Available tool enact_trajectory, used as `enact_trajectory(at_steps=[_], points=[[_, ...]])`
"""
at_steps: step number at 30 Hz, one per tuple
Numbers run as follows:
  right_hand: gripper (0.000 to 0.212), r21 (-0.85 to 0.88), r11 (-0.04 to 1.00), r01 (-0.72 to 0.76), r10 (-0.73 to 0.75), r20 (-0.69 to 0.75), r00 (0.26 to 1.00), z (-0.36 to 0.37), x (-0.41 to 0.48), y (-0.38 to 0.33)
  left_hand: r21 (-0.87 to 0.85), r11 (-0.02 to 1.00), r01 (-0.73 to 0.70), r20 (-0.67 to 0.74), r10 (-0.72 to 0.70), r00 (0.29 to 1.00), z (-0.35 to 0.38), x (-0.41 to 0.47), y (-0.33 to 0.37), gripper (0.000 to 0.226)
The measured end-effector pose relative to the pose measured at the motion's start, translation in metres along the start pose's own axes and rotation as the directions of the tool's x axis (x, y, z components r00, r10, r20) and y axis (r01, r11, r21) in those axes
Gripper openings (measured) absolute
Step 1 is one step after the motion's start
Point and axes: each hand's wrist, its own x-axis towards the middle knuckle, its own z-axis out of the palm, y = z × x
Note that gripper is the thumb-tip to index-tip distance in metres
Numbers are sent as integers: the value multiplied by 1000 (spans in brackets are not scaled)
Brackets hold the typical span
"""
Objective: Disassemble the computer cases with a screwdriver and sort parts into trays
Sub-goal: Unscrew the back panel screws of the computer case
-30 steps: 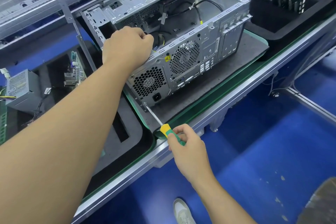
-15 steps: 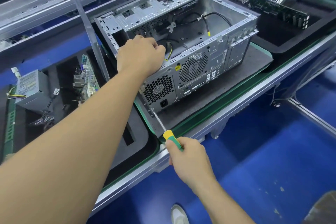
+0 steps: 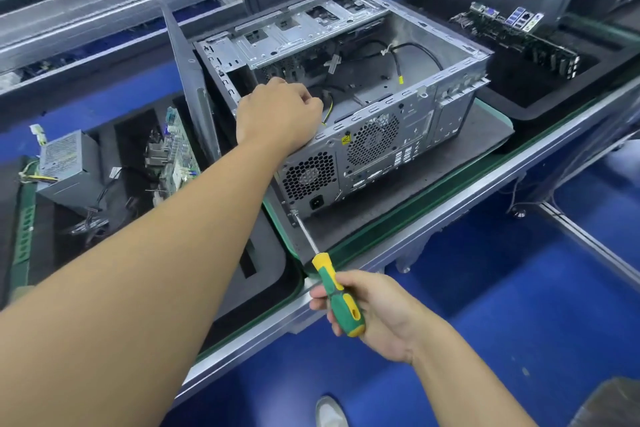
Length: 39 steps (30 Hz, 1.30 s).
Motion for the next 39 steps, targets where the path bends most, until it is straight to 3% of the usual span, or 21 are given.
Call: enact_trajectory(at_steps=[2,5,10,16,21,29,32,35,39], points=[[30,19,999,42,-43,48,998,-5,-1,0,0,1000,1,2,-1,1000,0,-1,1,41],[3,-107,983,151,-158,-63,985,2,2,8,-2,1000,6,1,-6,1000,1,-1,0,43],[17,-367,905,214,-300,-194,934,20,5,21,-3,1000,1,4,-1,1000,0,0,-1,43],[37,-151,988,44,-59,-101,993,10,2,9,-3,1000,-16,0,16,1000,0,0,-1,43],[15,-198,966,164,-188,-109,976,3,0,12,-10,1000,-23,3,23,1000,-1,-1,-2,43],[43,-90,996,10,-19,-99,995,5,-7,1,9,999,-43,45,42,998,-3,-1,-2,45],[34,-109,993,36,-46,-97,994,2,-11,3,28,998,-47,76,45,996,-3,-1,-3,48],[8,-79,988,129,-140,-144,980,3,-13,6,92,994,-52,135,40,990,-4,0,-4,54],[24,12,995,96,-93,-142,986,13,-12,7,118,991,-60,227,31,973,-3,-1,-4,58]])
